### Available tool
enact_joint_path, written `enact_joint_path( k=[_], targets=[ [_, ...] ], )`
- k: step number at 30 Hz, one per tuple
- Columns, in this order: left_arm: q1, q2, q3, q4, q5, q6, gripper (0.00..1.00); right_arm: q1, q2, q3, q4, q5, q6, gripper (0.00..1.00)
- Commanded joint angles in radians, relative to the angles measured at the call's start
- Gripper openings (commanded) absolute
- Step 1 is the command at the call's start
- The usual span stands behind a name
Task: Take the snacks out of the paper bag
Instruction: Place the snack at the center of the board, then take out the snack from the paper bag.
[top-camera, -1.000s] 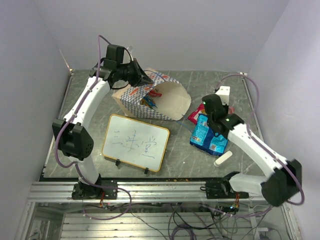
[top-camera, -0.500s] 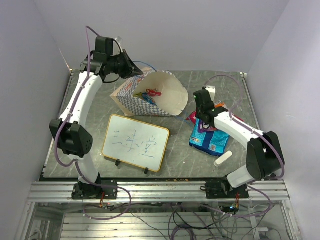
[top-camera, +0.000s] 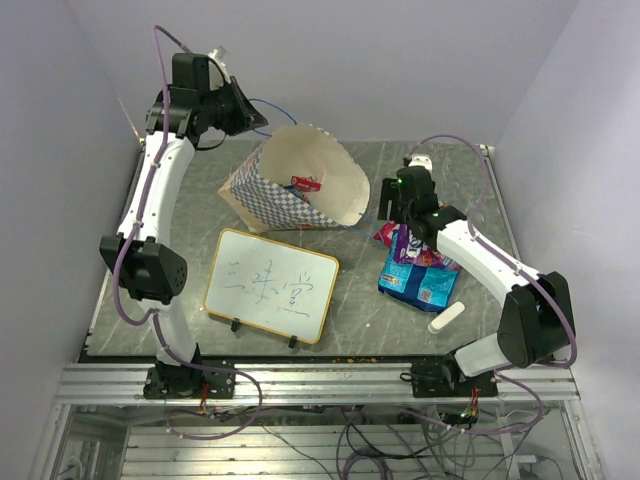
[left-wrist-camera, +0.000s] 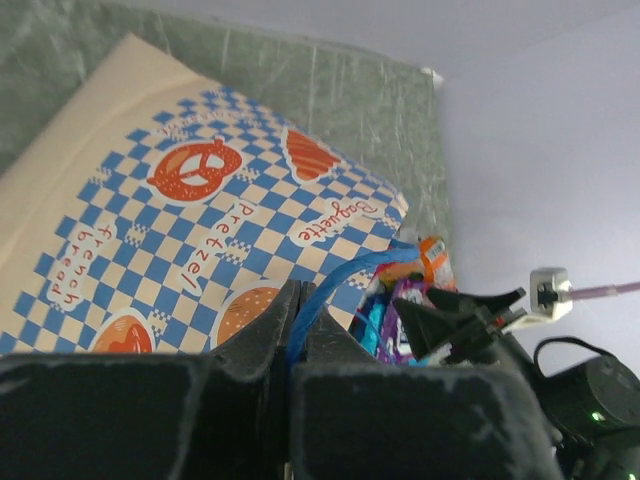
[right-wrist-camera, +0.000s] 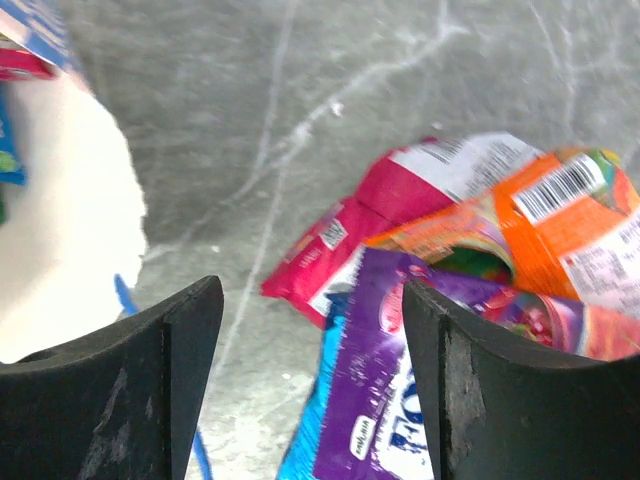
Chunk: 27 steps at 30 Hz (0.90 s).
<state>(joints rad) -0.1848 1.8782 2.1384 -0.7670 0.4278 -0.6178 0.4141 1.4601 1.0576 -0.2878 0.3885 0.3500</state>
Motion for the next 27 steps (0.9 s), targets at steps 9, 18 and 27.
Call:
enact_joint_path(
  k=[9,18,27],
  targets=[
    [0.073,0.117,0.238,0.150,-0.035,0.156,0.07,0.012,0.227,0.173,0.123,-0.495,0.059,0.72],
    [-0.046,0.245,0.395,0.337,0.067,0.119,0.07,0.028,0.369,0.315,0.154,-0.691,0.109,0.65],
    [-0.243,0.234,0.331,0.377,0.126,0.150,0.07,0.041,0.332,0.237,0.194,-0.680,0.110,0.62]
  ],
)
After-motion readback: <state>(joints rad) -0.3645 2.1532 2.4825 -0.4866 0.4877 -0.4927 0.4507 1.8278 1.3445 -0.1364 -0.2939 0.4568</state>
